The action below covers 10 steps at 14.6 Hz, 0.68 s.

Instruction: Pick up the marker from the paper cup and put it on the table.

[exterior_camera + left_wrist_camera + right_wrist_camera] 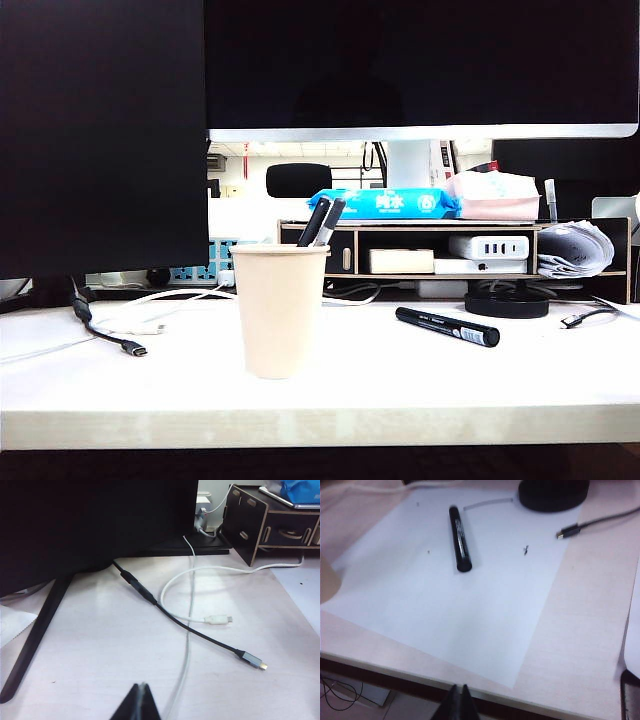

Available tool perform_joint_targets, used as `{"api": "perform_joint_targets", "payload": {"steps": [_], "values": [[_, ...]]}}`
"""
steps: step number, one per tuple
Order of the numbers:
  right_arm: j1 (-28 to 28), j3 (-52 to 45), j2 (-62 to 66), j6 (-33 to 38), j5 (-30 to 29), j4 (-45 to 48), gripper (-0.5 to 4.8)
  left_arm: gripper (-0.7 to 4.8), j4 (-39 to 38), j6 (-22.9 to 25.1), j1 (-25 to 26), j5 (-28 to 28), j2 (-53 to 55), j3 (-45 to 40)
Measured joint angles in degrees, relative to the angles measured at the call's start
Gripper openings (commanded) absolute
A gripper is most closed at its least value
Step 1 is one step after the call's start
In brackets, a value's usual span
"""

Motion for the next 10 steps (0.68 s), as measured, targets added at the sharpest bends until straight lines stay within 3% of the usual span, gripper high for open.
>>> {"api": "perform_joint_targets", "payload": {"steps": [6,10], "values": [[-0.07,0.0,0.0,0.0,-0.02,-0.13,-0.05,-0.04,0.0,0.0,0.0,0.0,0.0,0.0],[-6.69,-1.66,-0.02,-0.81,1.44,5.68,-0.05,-0.04,0.0,0.0,0.0,0.0,0.0,0.0]]}}
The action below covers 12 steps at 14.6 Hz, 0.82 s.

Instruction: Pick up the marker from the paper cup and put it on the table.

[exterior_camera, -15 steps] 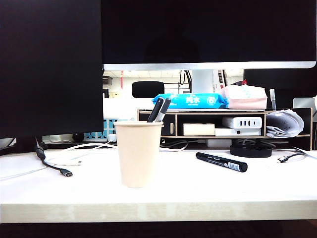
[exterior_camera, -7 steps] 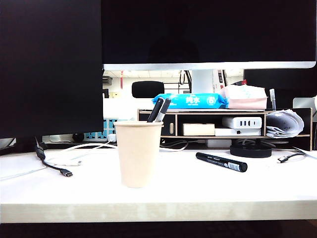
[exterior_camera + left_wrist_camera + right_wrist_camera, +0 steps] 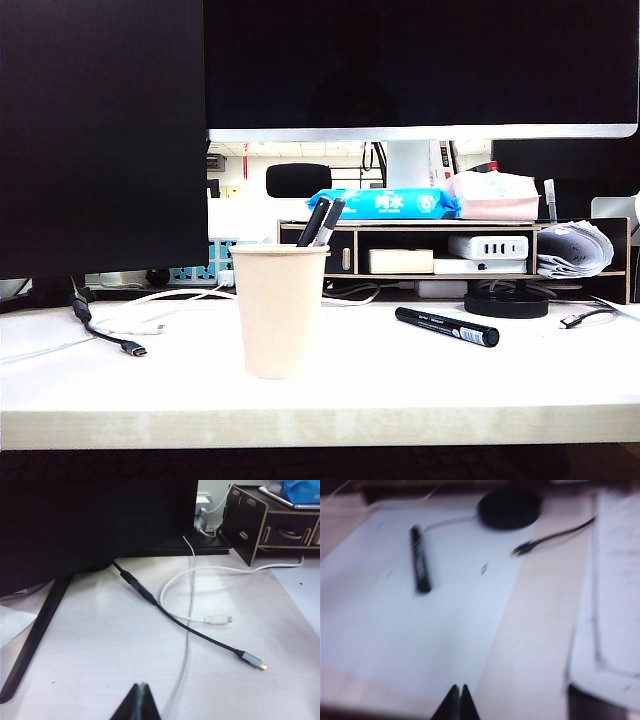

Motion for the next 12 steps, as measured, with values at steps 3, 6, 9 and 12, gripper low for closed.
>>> {"api": "perform_joint_targets", "payload": {"steps": [3,6,9,12], "values": [[-2.08,-3.21,0.0,0.83,-0.02,11.96,-0.05,-0.04,0.0,0.0,0.0,0.0,0.0,0.0],[-2.14,-4.04,-0.02,0.85,-0.02,17.4,-0.05,-0.04,0.0,0.0,0.0,0.0,0.0,0.0],[-2.16,-4.07,-0.02,0.74,0.0,20.9,-0.05,-0.04,0.0,0.0,0.0,0.0,0.0,0.0],[-1.62,-4.07,-0.02,0.55,3.23,21.27,-0.05,-0.04,0.0,0.0,0.0,0.0,0.0,0.0]]}}
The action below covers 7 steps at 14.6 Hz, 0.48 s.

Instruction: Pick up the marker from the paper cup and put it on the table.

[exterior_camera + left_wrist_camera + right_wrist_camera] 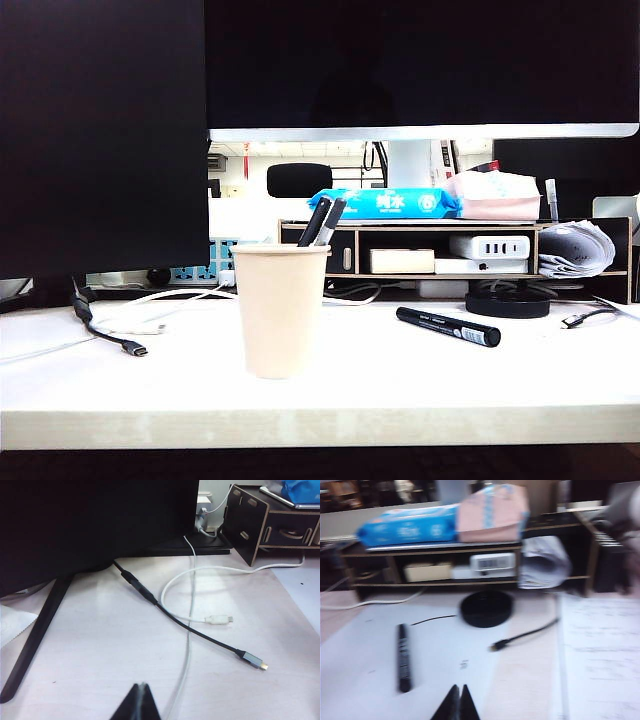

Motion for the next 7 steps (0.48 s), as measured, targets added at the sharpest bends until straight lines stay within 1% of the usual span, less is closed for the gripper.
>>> {"api": "perform_joint_targets", "payload": {"steps": [2,7], "values": [[0.28,0.0,0.0,-0.02,2.67,0.0,-0.05,-0.04,0.0,0.0,-0.02,0.0,0.0,0.0],[0.28,0.0,0.0,-0.02,2.12,1.29,-0.05,-0.04,0.0,0.0,0.0,0.0,0.0,0.0]]}}
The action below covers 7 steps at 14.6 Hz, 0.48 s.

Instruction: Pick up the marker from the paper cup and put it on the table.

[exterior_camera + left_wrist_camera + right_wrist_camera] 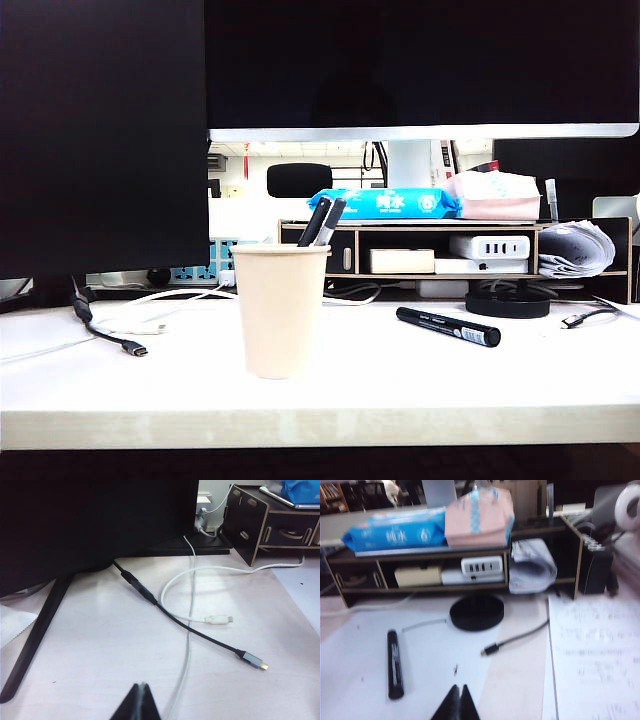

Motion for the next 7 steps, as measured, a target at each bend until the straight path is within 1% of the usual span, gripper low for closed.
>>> {"api": "perform_joint_targets", "payload": {"steps": [2,7], "values": [[0.0,0.0,0.0,0.0,0.0,1.62,-0.05,-0.04,0.0,0.0,0.0,0.0,0.0,0.0],[0.0,0.0,0.0,0.0,0.0,1.68,-0.05,-0.04,0.0,0.0,0.0,0.0,0.0,0.0]]}}
